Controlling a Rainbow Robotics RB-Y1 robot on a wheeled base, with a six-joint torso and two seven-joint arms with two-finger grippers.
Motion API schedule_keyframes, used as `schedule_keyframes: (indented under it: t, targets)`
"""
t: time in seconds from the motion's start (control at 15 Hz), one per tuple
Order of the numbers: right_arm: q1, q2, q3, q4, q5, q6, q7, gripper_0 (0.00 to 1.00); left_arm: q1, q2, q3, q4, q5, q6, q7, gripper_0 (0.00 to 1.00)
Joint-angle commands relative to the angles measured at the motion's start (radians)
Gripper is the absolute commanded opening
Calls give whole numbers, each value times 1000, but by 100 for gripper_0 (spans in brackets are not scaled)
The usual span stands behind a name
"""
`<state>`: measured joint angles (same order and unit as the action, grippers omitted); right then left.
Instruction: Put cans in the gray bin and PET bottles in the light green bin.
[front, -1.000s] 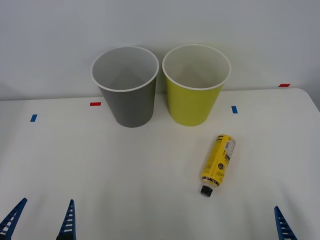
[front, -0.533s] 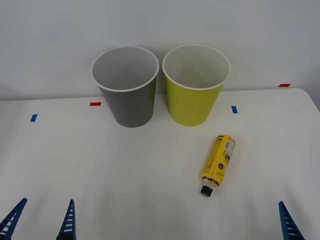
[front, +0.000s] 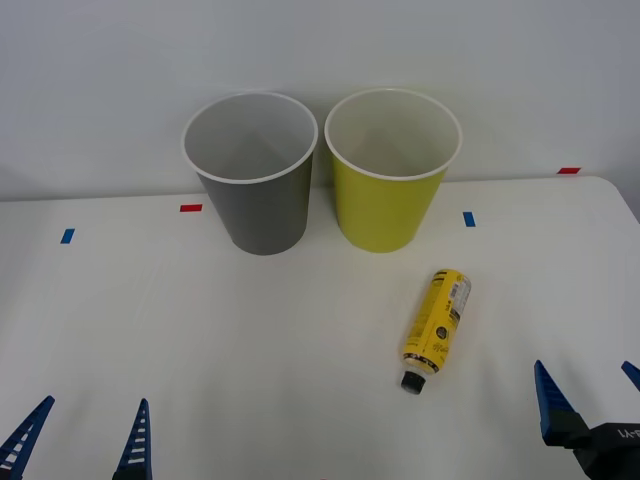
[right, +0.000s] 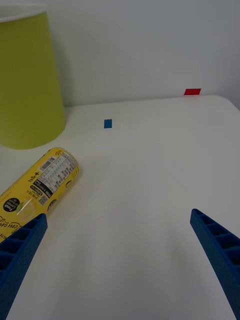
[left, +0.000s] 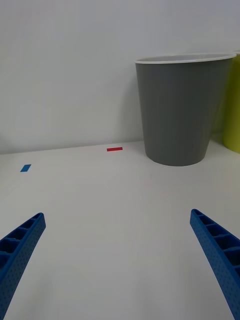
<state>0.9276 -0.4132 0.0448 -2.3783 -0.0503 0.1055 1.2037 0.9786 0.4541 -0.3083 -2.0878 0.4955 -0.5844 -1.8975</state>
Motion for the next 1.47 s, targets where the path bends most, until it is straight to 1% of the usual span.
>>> schedule_keyframes:
  t: [0.07, 0.13, 0.27, 0.47, 0.53, 0.67, 0.8, 0.87, 1.0, 1.13, 1.2, 1.33, 1.47]
  targets:
    - [-111, -15, -11, -185, -25, 425, -133, 100, 0, 0, 0, 0, 0, 0, 0, 100]
    - [-141, -18, -13, -214, -28, 523, -174, 100, 0, 0, 0, 0, 0, 0, 0, 100]
    - [-240, -27, -17, -223, -39, 675, -239, 100, 0, 0, 0, 0, 0, 0, 0, 100]
    - [-383, -30, -28, -223, -125, 864, -274, 100, 0, 0, 0, 0, 0, 0, 0, 100]
    - [-449, -30, -33, -220, -149, 956, -283, 100, 0, 0, 0, 0, 0, 0, 0, 100]
    - [-535, -29, -40, -199, -209, 1065, -316, 100, 0, 0, 0, 0, 0, 0, 0, 100]
    - [-625, -32, -40, -159, -279, 1137, -337, 100, 0, 0, 0, 0, 0, 0, 0, 100]
    - [-659, -35, -39, -137, -301, 1162, -337, 100, 0, 0, 0, 0, 0, 0, 0, 100]
    - [-733, -52, -39, -99, -335, 1244, -325, 100, 0, 0, 0, 0, 0, 0, 0, 100]
    - [-806, -70, -39, -65, -387, 1330, -334, 100, 0, 0, 0, 0, 0, 0, 0, 100]
    - [-837, -70, -37, -44, -396, 1362, -335, 100, 0, 0, 0, 0, 0, 0, 0, 100]
    - [-905, -73, -37, 54, -451, 1370, -351, 100, 0, 0, 0, 0, 0, 0, 0, 100]
    - [-975, -98, -37, 149, -525, 1370, -362, 100, 0, 0, 0, 0, 0, 0, 0, 100]
